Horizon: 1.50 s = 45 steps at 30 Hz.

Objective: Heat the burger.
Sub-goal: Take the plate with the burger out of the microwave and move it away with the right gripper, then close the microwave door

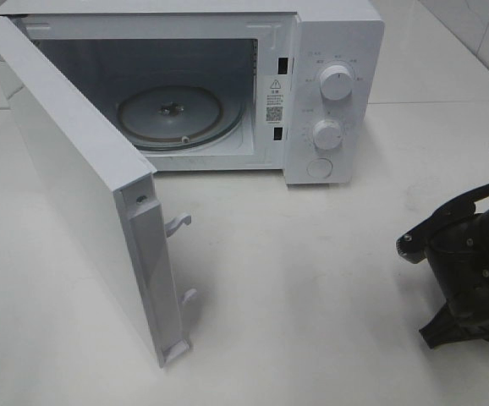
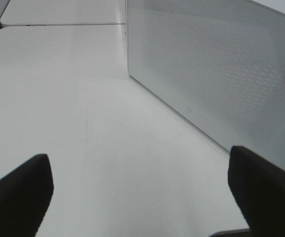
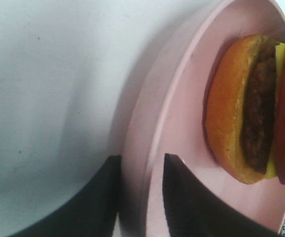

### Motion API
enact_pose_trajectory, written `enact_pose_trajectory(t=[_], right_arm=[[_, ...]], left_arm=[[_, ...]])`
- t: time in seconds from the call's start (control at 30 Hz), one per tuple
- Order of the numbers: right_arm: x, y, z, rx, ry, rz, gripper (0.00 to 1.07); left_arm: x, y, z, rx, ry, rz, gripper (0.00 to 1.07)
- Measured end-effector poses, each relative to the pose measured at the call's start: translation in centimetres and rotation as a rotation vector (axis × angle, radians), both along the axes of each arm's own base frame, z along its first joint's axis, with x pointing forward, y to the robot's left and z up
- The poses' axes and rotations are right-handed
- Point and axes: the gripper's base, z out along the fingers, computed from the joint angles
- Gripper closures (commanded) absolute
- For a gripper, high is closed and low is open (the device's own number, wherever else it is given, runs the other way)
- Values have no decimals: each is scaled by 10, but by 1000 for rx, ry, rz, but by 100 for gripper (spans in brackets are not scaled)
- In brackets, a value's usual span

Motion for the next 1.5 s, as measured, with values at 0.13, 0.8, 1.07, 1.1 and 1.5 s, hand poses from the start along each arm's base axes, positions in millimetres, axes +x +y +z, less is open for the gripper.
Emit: enact_pose_trajectory(t=[0.13,0.8,1.07,1.1,1.5], right_arm=[[-2,0,3,2,12,-8,61],[-34,8,103,426,-46,217,35],[-42,13,145,555,-123,344,26],[-42,13,145,555,-123,344,26],[-56,0,204,512,-141,396,31]], left_arm=[[0,0,0,0,0,0,18],[0,0,0,0,0,0,18],[0,0,0,0,0,0,18],[0,0,0,0,0,0,18],[0,0,0,0,0,0,18]])
